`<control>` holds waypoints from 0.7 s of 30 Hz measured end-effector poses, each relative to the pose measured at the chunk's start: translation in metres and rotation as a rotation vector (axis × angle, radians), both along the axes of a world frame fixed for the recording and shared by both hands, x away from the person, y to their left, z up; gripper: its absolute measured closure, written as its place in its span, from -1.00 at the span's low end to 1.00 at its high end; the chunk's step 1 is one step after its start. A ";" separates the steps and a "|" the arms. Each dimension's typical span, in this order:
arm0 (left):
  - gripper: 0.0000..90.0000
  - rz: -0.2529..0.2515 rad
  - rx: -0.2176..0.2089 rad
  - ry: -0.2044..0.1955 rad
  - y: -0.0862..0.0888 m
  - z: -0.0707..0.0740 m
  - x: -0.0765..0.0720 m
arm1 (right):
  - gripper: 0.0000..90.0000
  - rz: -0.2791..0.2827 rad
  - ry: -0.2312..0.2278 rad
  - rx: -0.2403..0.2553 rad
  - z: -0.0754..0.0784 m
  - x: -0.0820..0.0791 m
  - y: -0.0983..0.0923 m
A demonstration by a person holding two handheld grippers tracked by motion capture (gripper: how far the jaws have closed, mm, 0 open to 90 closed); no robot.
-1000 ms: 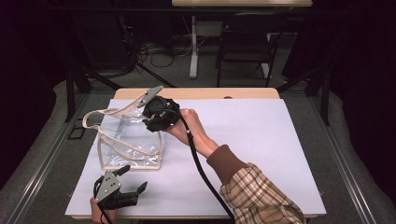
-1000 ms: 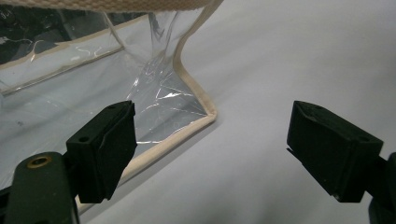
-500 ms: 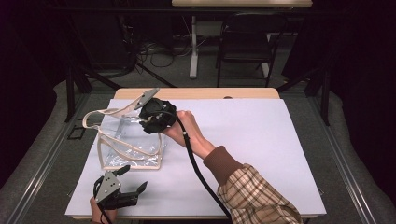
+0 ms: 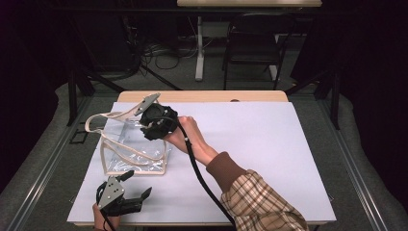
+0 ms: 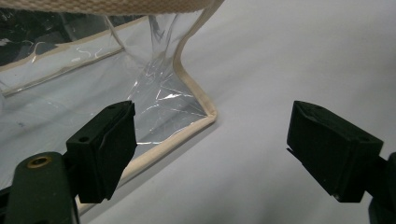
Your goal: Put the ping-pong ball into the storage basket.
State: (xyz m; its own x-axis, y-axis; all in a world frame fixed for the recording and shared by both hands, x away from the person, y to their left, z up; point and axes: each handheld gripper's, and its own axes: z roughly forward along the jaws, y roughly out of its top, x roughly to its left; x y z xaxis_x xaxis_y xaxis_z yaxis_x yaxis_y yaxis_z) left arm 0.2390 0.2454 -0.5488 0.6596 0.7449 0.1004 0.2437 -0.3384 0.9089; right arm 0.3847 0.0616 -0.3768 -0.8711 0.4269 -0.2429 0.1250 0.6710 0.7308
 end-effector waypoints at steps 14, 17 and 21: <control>-0.64 -0.001 -0.002 0.001 0.000 0.000 0.000 | 0.13 0.013 0.025 -0.007 -0.007 -0.001 0.008; -0.64 -0.002 -0.002 0.000 0.000 0.000 0.000 | 0.13 0.014 0.028 -0.012 -0.007 -0.001 0.009; -0.64 -0.001 -0.001 0.002 -0.001 0.000 0.000 | 0.13 0.015 0.034 -0.019 -0.009 -0.002 0.011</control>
State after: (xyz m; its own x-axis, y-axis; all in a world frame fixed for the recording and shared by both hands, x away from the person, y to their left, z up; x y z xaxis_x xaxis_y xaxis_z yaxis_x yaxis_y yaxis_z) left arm 0.2391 0.2449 -0.5489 0.6602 0.7447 0.0978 0.2457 -0.3372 0.9088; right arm 0.3831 0.0731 -0.3857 -0.8854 0.4090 -0.2207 0.1394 0.6868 0.7133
